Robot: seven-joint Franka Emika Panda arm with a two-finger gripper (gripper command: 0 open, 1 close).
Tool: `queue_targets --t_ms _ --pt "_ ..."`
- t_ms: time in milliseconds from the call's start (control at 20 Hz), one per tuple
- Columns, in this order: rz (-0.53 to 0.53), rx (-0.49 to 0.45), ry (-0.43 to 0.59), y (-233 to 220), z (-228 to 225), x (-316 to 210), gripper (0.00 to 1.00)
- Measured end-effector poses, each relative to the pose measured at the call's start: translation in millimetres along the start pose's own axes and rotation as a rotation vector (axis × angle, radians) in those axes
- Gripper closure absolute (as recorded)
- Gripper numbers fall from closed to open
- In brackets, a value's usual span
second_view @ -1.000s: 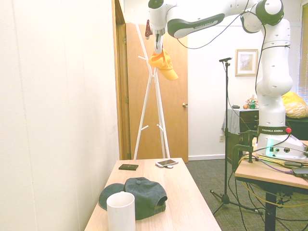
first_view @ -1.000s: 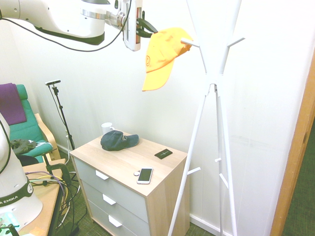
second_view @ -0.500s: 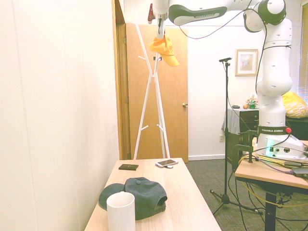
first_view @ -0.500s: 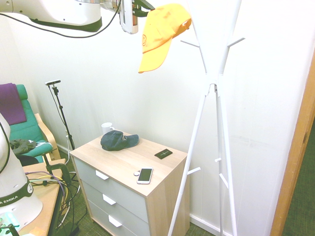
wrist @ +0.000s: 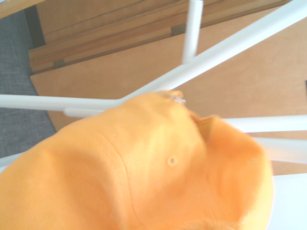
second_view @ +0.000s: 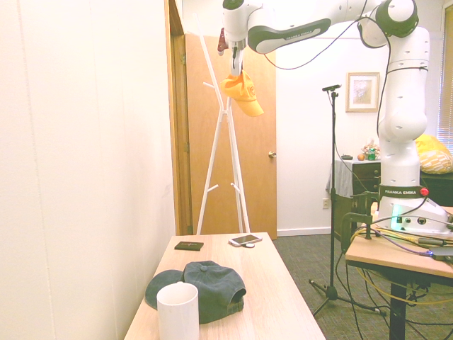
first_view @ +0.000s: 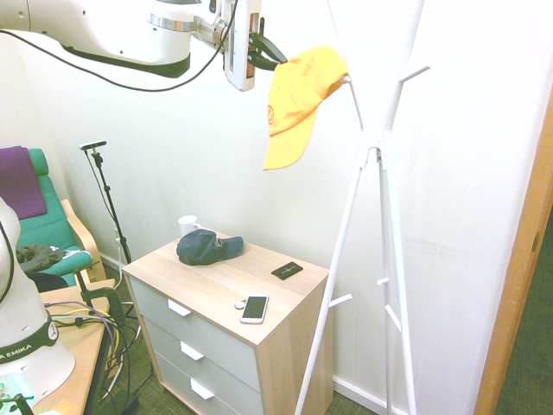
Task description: Hang the cap
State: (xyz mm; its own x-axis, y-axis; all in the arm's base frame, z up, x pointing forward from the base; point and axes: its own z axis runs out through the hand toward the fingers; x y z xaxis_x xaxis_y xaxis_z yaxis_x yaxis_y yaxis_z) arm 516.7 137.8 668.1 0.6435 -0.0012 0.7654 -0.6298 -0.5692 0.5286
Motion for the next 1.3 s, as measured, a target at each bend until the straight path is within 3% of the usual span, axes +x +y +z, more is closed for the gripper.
queue_targets --t_ms 200,250,1300 --pt "-0.008 0.011 -0.015 -13.1 6.5 -16.6 1.0" --pt "-0.008 0.013 -0.017 -14.4 7.1 -18.7 0.0" --pt "0.002 0.021 -0.03 -22.1 11.2 -42.3 0.0"
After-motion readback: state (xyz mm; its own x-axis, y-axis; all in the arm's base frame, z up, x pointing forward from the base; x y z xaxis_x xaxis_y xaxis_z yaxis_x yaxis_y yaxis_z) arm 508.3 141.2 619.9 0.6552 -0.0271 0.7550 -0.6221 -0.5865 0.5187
